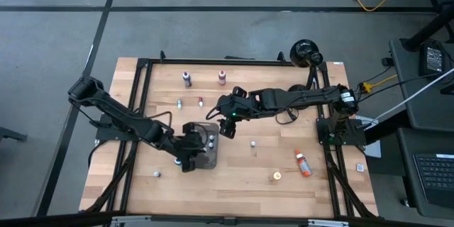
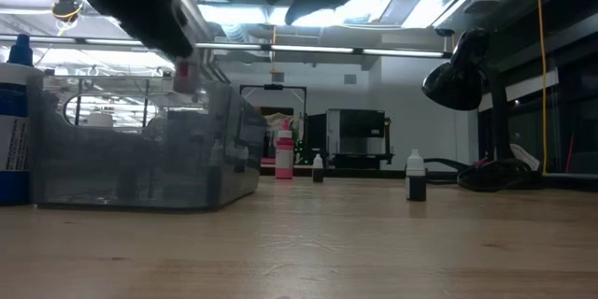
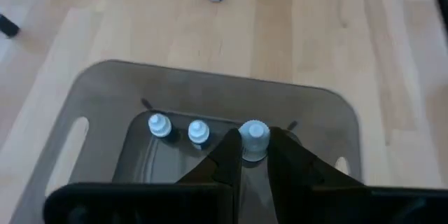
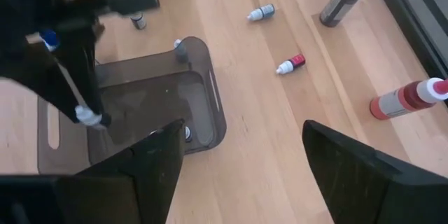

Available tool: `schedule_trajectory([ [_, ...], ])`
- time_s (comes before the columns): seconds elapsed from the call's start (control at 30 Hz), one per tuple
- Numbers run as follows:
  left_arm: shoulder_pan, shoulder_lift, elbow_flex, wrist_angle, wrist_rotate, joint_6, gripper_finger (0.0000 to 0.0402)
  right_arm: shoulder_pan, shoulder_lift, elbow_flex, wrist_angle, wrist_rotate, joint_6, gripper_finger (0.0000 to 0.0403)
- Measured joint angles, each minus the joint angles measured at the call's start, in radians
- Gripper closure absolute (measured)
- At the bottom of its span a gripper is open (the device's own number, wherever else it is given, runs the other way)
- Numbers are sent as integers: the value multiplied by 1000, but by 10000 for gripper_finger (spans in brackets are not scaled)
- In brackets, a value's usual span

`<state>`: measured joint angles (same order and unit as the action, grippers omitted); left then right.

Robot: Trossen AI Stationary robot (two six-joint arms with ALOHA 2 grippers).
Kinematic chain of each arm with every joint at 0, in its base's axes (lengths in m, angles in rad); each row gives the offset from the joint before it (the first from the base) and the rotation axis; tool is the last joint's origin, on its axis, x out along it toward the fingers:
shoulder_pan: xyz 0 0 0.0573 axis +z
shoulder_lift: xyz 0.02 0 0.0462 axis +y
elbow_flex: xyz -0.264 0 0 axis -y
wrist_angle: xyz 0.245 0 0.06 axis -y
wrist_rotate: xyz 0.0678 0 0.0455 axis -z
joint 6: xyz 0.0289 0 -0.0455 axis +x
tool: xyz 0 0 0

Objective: Pick & Place food coloring
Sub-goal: Put the top red food coloring bottle into the bin

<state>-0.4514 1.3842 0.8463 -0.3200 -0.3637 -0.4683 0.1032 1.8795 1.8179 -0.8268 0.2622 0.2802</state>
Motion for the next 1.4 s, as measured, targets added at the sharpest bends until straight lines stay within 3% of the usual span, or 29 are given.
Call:
schedule_trajectory([
  [0.57,82,174,-10,138,120,153,360,13,0,0,-2,-1,-21,114],
  [1.03,167,169,-84,255,225,258,360,12,0,0,-15,6,-47,114],
  [1.4,165,172,-91,249,213,265,360,12,0,0,-17,7,-76,114],
])
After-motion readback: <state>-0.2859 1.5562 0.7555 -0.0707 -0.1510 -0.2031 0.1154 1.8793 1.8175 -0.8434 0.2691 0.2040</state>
